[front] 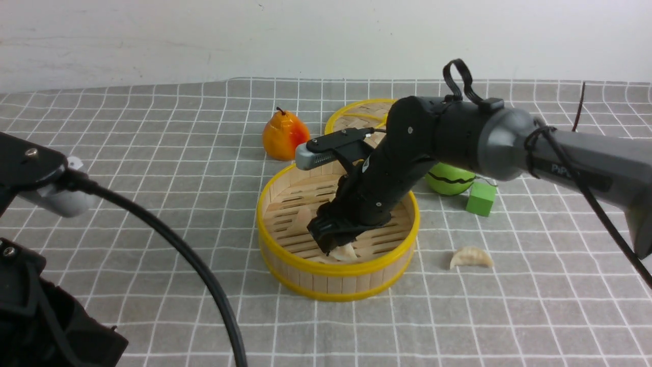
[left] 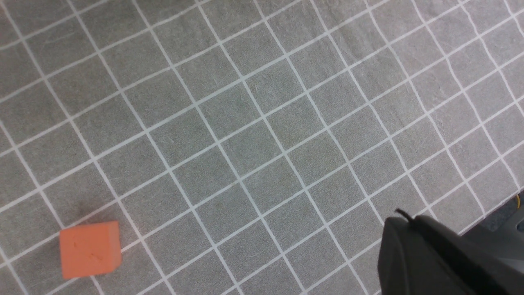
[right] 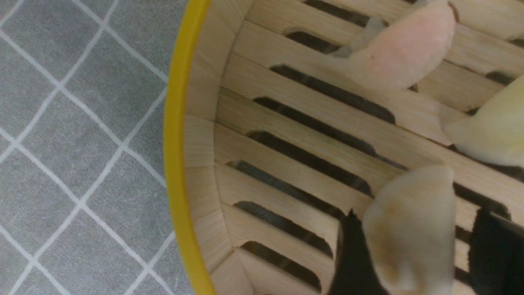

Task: Put the dumplings into the steamer on the table with the grey tablecloth.

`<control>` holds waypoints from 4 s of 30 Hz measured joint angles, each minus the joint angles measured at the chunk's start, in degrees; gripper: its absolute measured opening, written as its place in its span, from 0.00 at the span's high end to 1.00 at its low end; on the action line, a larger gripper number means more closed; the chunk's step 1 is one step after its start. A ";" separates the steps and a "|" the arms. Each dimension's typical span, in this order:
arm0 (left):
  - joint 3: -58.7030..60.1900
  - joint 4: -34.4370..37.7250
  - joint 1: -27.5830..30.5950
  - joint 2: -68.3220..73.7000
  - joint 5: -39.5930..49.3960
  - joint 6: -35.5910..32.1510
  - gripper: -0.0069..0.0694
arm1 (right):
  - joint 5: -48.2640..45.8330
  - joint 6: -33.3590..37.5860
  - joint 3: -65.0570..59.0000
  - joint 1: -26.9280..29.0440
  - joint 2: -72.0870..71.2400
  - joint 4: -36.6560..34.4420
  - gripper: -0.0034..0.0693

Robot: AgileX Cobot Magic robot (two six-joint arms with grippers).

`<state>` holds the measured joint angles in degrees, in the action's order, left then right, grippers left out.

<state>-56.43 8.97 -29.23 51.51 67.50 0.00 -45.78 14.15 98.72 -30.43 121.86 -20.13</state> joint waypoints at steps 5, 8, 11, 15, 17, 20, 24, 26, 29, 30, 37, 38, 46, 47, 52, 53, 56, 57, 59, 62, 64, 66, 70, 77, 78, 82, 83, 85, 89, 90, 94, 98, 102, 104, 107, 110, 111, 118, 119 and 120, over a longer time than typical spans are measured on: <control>0.00 0.00 0.00 0.00 0.24 0.00 0.93 | -5.95 -0.34 2.15 0.00 -6.45 3.79 0.12; 0.00 0.00 0.00 0.00 0.44 0.00 0.93 | -9.16 -0.34 2.48 0.00 -10.83 8.86 0.12; 0.00 0.00 0.00 0.00 0.65 0.00 0.93 | -15.10 -0.34 1.94 1.12 -15.68 15.87 0.18; 0.02 0.00 0.00 0.00 0.79 0.00 0.93 | -18.87 0.07 -2.20 5.35 -17.62 17.63 0.25; 0.02 0.13 0.00 0.00 0.79 0.00 0.93 | -18.96 1.17 -5.56 8.30 -17.61 17.55 0.26; 0.02 0.44 0.00 0.00 0.79 0.00 0.93 | -16.53 4.71 -10.99 12.43 -16.41 16.45 0.28; 0.02 0.75 0.00 0.00 0.86 0.00 0.93 | -12.15 11.27 -14.32 15.62 -12.78 14.61 0.28; 0.02 0.83 0.00 0.00 0.97 0.00 0.93 | -10.24 13.95 -14.45 16.04 -10.95 14.61 0.28; 0.02 0.83 0.00 0.00 1.42 0.00 0.93 | -7.47 17.24 -14.45 16.03 -8.90 14.57 0.28; 0.02 0.83 0.00 0.00 1.49 0.00 0.93 | -5.18 18.86 -14.45 16.03 -7.60 14.57 0.28; 0.02 0.87 0.00 0.00 2.18 0.00 0.93 | -1.64 22.99 -14.45 16.03 -4.83 13.89 0.36; 0.02 0.87 0.00 0.00 2.18 0.00 0.93 | -1.59 23.24 -14.45 16.03 -4.69 13.60 0.37; 0.02 0.94 0.00 0.00 2.12 0.00 0.93 | -1.49 24.00 -14.45 16.03 -4.59 11.82 0.70; 0.02 0.94 0.00 0.00 2.12 0.00 0.93 | -1.81 23.94 -14.45 16.03 -4.80 11.78 0.70; 0.02 0.94 0.00 0.00 2.06 0.00 0.92 | -6.86 20.50 -11.18 15.35 -8.21 11.78 0.70; 0.02 0.94 0.00 0.00 2.06 0.00 0.92 | -6.86 20.22 -11.18 15.25 -8.43 11.78 0.70; 0.02 0.94 0.00 0.00 1.77 0.00 0.92 | -9.01 15.04 -5.72 12.48 -12.36 10.17 0.70; 0.02 0.94 0.00 0.00 1.71 0.00 0.92 | -9.01 12.83 -4.13 11.42 -13.31 8.50 0.70; 0.02 0.94 0.00 0.00 1.66 0.00 0.92 | -8.38 10.52 -1.78 9.23 -13.79 6.13 0.70; 0.02 0.94 0.00 0.00 1.66 0.00 0.91 | -5.92 8.95 -0.91 6.45 -12.45 4.32 0.70; 0.02 0.94 0.00 0.00 1.66 0.00 0.91 | -4.00 7.97 -0.86 5.34 -9.97 4.14 0.70; 0.02 1.00 0.00 0.00 1.72 0.00 0.91 | -1.45 7.09 -0.86 4.87 -7.09 4.14 0.70; 0.88 0.99 0.00 -0.86 2.20 0.84 0.91 | 2.93 3.79 -0.92 4.74 -1.67 4.59 0.70; 8.92 -0.18 0.00 -10.66 -1.14 1.97 0.90 | 6.02 -0.88 -0.92 4.74 0.80 7.11 0.55; 10.14 -0.79 0.00 -12.37 -2.27 2.43 0.90 | 6.02 -1.76 -0.87 4.74 0.73 7.60 0.49; 14.91 -3.92 0.00 -20.93 -6.31 6.42 0.90 | 2.12 -4.67 -0.16 4.80 -0.98 8.61 0.35; 15.91 -4.89 0.00 -23.38 -7.27 7.85 0.90 | 0.72 -5.16 0.07 4.80 -2.06 8.73 0.33; 17.17 -6.64 0.00 -28.07 -8.84 10.60 0.90 | -1.72 -5.62 0.30 4.84 -4.70 8.85 0.34; 18.21 -9.84 0.00 -35.41 -11.33 15.51 0.89 | -5.73 -5.63 0.35 4.90 -12.35 8.85 0.48; 18.21 -10.57 0.00 -36.53 -11.81 16.30 0.89 | -6.44 -5.63 0.30 4.90 -14.55 8.80 0.54; 18.21 -12.73 0.00 -39.48 -13.08 17.75 0.89 | -5.96 -3.69 -3.86 4.90 -23.57 6.46 0.81; 18.21 -13.06 0.00 -39.51 -13.21 17.94 0.88 | 0.47 1.92 -15.14 4.90 -35.11 -0.79 0.98; 18.21 -13.22 0.00 -39.51 -13.34 17.94 0.87 | 7.16 9.17 -26.88 4.90 -46.82 -7.14 0.98; 18.21 -13.22 0.00 -39.51 -13.34 17.94 0.87 | 9.30 12.71 -31.95 4.90 -52.52 -9.83 0.98; 18.21 -13.22 0.00 -39.51 -13.34 17.94 0.87 | 11.91 16.06 -38.89 4.90 -61.51 -13.10 0.98; 18.21 -13.24 0.00 -39.51 -13.34 17.94 0.87 | 13.85 17.32 -44.77 4.90 -69.05 -14.72 0.98; 18.21 -13.24 0.00 -39.51 -13.34 17.94 0.87 | 14.38 17.37 -46.29 4.90 -70.75 -14.88 0.98; 18.21 -13.29 0.00 -39.51 -13.34 17.99 0.86 | 13.71 17.72 -51.64 4.90 -79.83 -15.17 0.97; 18.21 -13.29 0.00 -39.51 -13.34 17.99 0.86 | 13.24 17.74 -51.95 4.90 -80.48 -15.21 0.97; 18.21 -13.29 0.00 -39.51 -13.34 17.99 0.86 | 12.16 17.74 -52.25 4.90 -81.33 -15.21 0.97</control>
<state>-38.22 -4.31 -29.23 12.00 54.16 17.99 -33.62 31.89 46.48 -25.53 40.53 -35.34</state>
